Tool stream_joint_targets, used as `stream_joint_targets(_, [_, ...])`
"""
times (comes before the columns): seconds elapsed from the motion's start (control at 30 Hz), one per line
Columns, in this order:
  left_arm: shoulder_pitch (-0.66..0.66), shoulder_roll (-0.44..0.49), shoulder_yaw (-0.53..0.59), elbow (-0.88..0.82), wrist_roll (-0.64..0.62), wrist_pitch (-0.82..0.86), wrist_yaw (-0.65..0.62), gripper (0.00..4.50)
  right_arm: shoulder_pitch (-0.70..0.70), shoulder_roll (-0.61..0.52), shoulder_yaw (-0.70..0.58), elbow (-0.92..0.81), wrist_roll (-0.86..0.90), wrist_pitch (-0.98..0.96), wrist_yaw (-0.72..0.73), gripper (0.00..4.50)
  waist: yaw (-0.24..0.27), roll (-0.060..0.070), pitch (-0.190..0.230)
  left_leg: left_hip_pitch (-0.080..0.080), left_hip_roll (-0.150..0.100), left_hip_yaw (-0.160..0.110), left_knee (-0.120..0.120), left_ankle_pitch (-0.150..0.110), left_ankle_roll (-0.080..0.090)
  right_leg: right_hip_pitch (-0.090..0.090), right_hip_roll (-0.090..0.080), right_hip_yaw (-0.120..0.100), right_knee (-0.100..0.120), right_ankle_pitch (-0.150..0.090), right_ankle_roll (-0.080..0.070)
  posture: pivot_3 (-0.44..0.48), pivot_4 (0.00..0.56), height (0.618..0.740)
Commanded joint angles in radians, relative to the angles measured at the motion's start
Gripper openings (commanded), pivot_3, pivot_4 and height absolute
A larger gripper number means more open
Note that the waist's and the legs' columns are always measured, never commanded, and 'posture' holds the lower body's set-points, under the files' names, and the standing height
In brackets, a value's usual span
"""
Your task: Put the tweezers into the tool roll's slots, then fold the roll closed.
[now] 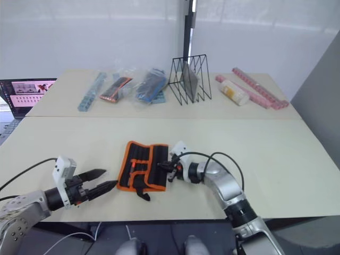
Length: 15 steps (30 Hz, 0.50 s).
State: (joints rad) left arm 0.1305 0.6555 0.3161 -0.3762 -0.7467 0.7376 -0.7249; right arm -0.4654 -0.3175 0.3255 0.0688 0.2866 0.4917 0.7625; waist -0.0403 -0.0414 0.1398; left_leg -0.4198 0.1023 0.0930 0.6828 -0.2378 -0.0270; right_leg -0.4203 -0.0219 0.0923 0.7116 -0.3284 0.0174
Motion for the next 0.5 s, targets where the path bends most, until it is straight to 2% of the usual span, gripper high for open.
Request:
stream_joint_targets(0.03, [-0.031,-0.034,0.005,-0.024,-0.056,0.086,0.091,4.50,0.023,-0.004,0.022,0.031,-0.042,0.044,-0.011,0.04,0.000,0.000,0.000,0.000,0.000,0.000,0.000,0.000,0.000,0.000,0.000,0.000,0.000,0.000,0.000,0.000,0.150,0.687])
stream_joint_targets(0.27, [-0.098,-0.130,-0.032,-0.029,-0.112,0.220,0.245,4.50,0.029,0.002,0.025,0.005,-0.047,0.055,-0.010,0.04,0.002,0.000,-0.001,0.000,-0.001,-0.002,0.000,0.000,0.000,0.001,0.000,0.000,0.001,0.000,0.000,0.000,0.150,0.687])
stream_joint_targets(0.5, [-0.099,-0.132,-0.032,-0.036,-0.156,0.280,0.267,2.31,0.026,0.006,0.021,-0.009,-0.052,0.067,-0.009,0.00,0.001,0.000,-0.001,0.001,-0.002,-0.002,0.000,0.000,0.000,0.001,-0.001,0.000,0.002,0.000,0.000,0.000,0.150,0.687])
